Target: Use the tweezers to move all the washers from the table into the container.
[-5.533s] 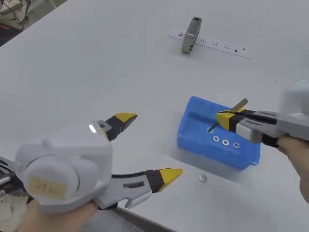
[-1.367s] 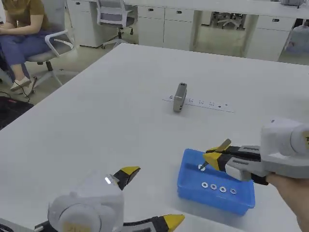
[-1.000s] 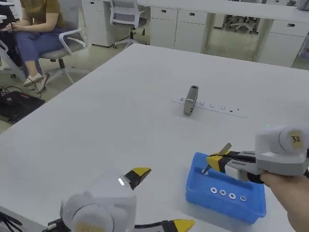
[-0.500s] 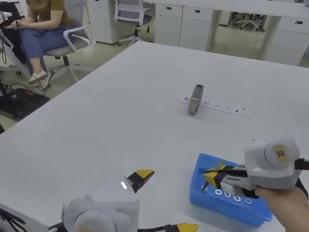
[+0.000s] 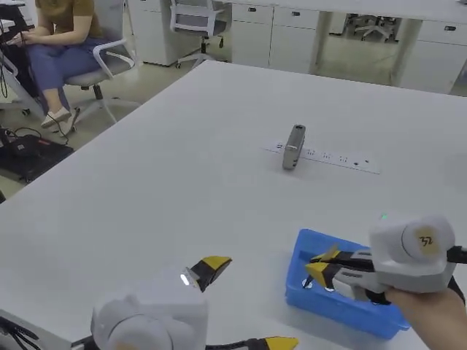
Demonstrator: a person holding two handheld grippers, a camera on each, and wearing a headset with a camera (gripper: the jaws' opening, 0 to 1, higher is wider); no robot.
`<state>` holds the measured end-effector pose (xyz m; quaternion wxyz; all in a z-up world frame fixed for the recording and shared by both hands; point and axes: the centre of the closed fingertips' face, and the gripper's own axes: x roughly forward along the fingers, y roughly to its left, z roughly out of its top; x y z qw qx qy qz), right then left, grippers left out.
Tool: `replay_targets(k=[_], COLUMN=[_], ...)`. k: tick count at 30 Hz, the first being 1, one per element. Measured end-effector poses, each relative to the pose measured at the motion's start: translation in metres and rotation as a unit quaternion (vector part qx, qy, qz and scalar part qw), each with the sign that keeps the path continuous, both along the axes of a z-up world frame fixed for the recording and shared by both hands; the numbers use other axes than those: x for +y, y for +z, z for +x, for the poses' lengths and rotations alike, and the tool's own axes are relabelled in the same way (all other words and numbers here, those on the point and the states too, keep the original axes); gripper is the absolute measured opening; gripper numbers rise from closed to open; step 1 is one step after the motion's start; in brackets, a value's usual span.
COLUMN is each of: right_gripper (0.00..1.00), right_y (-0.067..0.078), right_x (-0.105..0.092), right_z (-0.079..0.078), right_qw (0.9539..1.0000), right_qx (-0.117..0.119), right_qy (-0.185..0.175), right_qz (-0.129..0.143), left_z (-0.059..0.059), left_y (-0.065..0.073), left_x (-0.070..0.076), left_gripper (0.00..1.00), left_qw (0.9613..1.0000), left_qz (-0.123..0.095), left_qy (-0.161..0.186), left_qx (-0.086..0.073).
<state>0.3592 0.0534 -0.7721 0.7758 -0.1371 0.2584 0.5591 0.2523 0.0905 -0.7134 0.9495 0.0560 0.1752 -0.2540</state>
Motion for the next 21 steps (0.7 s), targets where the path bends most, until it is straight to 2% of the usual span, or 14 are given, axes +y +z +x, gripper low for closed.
replay_targets(k=[5, 9, 10, 12, 15, 21], right_gripper=[0.04, 0.03, 0.03, 0.03, 0.03, 0.03], right_y=[0.016, 0.039, 0.048, 0.06, 0.076, 0.089], right_x=[-0.002, -0.007, -0.009, -0.012, -0.021, -0.046], right_z=[0.001, 0.004, 0.002, -0.002, -0.014, -0.037], right_qw=[0.9996, 0.9979, 0.997, 0.9957, 0.994, 0.9931], right_qx=[-0.013, -0.024, -0.027, -0.035, -0.045, -0.058], right_qy=[-0.011, -0.029, -0.032, -0.036, -0.038, -0.038], right_qz=[0.021, 0.053, 0.064, 0.078, 0.092, 0.095], left_z=[-0.001, -0.001, -0.001, -0.002, -0.003, -0.006], left_y=[0.001, 0.002, 0.004, 0.002, 0.002, 0.003], left_x=[-0.001, -0.002, -0.003, -0.004, -0.006, -0.013], left_gripper=[0.74, 0.74, 0.74, 0.73, 0.68, 0.61], left_qw=[1.0, 1.0, 1.0, 0.9999, 0.9998, 0.9987], left_qz=[0.0, 0.0, -0.004, -0.012, -0.015, -0.036], left_qy=[0.0, -0.002, -0.002, -0.005, -0.01, -0.027], left_qx=[0.001, 0.0, -0.002, 0.007, 0.009, 0.022])
